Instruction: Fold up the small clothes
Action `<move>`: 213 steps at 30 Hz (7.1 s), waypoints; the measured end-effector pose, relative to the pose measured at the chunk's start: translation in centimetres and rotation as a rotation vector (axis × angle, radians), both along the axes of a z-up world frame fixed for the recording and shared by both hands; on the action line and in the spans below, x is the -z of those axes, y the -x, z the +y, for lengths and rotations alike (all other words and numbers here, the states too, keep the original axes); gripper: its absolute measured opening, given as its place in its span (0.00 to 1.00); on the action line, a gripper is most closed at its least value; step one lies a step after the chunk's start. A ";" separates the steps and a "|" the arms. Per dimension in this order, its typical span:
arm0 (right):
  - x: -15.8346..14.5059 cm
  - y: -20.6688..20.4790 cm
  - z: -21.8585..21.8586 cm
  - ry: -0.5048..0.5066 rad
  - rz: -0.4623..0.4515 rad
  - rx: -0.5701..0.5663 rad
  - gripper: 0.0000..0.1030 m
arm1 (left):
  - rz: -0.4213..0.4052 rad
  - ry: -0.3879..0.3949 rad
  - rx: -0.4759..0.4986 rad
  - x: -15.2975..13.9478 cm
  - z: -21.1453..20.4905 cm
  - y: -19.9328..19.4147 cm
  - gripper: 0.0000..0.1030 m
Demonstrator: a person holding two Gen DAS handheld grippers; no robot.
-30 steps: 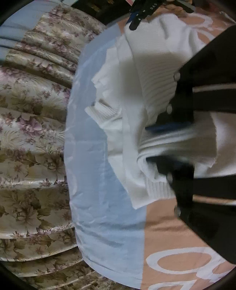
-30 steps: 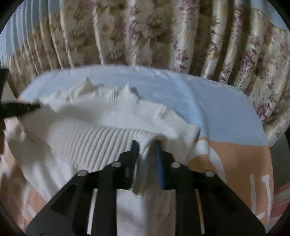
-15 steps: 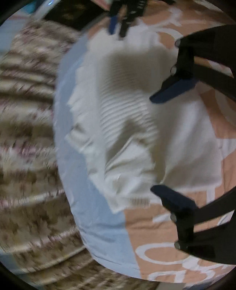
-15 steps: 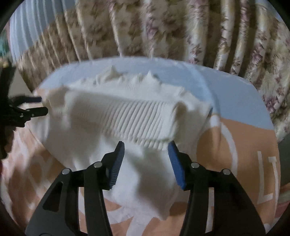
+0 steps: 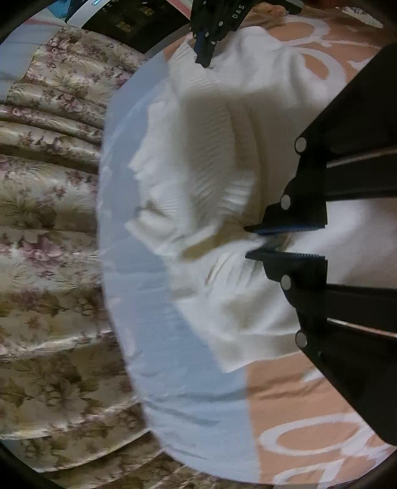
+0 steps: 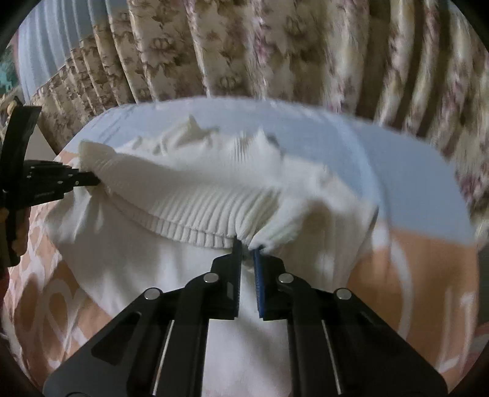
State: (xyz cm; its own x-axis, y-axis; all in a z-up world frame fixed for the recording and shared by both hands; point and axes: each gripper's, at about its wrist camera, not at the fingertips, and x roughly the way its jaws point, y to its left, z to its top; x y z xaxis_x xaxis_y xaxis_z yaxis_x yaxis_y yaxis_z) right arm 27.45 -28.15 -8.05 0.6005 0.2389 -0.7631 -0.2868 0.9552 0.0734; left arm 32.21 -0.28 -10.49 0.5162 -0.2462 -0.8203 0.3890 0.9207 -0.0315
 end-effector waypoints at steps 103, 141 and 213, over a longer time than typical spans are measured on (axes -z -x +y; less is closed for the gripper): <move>4.2 -0.7 0.9 0.080 -0.044 0.048 0.31 | -0.057 -0.077 -0.045 3.3 -0.6 0.9 0.69; 4.0 3.8 -8.4 -0.291 0.061 0.253 0.87 | 0.037 0.060 -0.133 0.4 -3.0 3.5 0.93; -2.8 -0.2 9.0 0.136 0.017 0.245 0.19 | -0.010 -0.173 -0.126 1.6 3.6 4.7 0.99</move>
